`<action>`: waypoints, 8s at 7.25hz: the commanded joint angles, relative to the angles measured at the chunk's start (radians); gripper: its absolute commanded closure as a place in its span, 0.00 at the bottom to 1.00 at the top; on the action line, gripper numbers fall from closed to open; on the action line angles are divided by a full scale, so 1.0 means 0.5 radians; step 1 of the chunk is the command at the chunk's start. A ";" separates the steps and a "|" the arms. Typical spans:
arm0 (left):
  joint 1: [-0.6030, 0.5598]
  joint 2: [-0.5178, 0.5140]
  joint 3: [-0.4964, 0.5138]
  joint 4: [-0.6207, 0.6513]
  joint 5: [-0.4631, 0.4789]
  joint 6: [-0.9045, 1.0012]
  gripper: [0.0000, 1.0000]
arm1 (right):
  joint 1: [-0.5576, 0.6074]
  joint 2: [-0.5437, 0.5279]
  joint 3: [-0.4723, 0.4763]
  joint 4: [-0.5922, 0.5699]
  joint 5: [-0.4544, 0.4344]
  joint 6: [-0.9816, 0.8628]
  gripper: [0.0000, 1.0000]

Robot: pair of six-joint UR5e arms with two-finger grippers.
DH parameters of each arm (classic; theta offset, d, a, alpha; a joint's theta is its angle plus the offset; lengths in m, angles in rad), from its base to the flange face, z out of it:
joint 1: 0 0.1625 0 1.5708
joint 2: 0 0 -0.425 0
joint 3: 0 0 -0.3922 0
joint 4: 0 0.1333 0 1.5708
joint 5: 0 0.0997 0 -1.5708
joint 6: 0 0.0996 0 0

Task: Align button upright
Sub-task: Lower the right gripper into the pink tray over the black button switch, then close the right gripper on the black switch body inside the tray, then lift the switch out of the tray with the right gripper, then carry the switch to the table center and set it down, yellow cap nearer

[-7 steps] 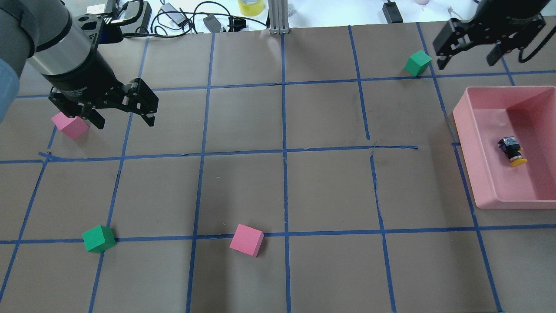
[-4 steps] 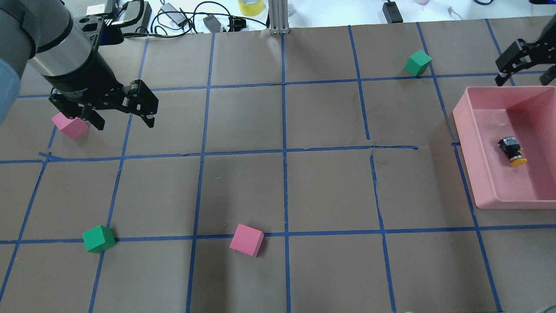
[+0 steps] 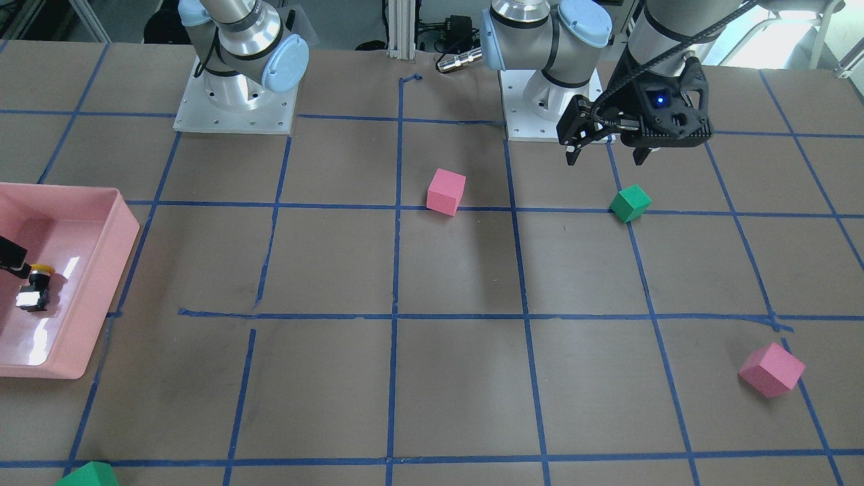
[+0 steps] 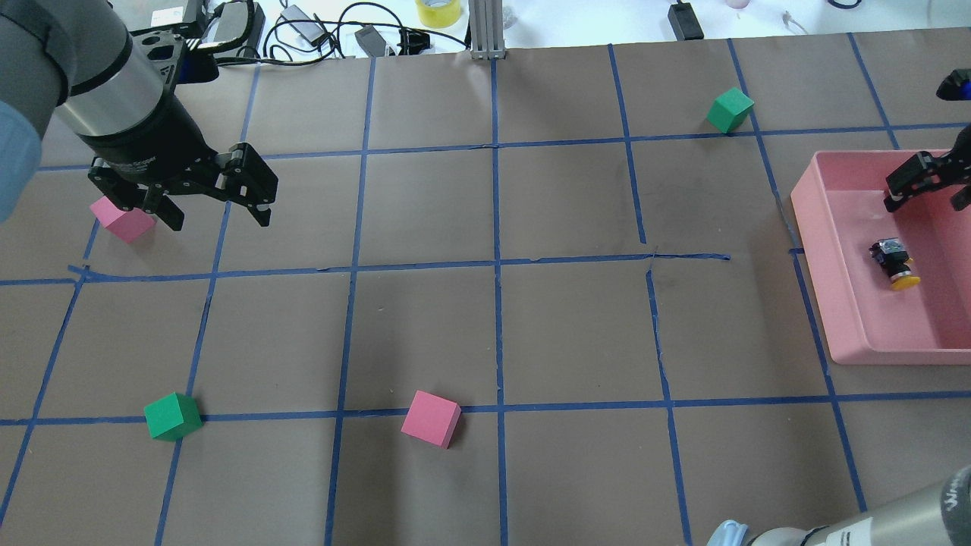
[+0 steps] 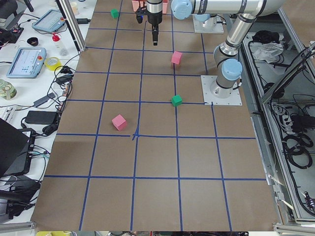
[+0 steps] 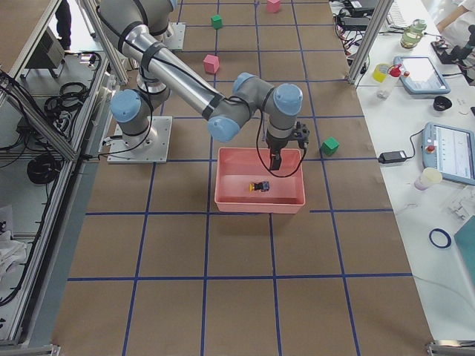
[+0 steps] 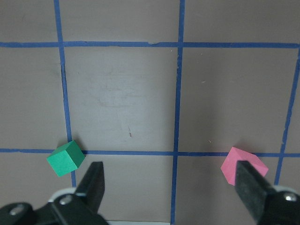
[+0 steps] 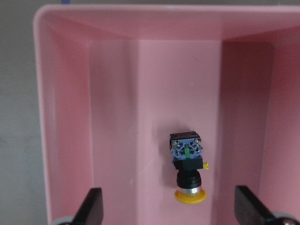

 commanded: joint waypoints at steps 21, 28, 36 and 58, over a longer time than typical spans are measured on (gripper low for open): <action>-0.004 -0.031 -0.057 0.021 0.094 0.002 0.00 | -0.067 0.277 0.223 -0.543 -0.078 -0.233 0.03; -0.004 -0.016 -0.030 0.033 0.067 0.002 0.00 | -0.067 0.302 0.226 -0.541 -0.093 -0.233 0.86; -0.014 0.039 -0.015 0.024 -0.148 0.011 0.00 | 0.256 -0.075 -0.220 0.185 -0.050 -0.093 1.00; -0.010 0.012 -0.027 0.159 0.076 0.030 0.00 | 1.976 0.526 -0.218 -0.553 0.202 1.650 0.05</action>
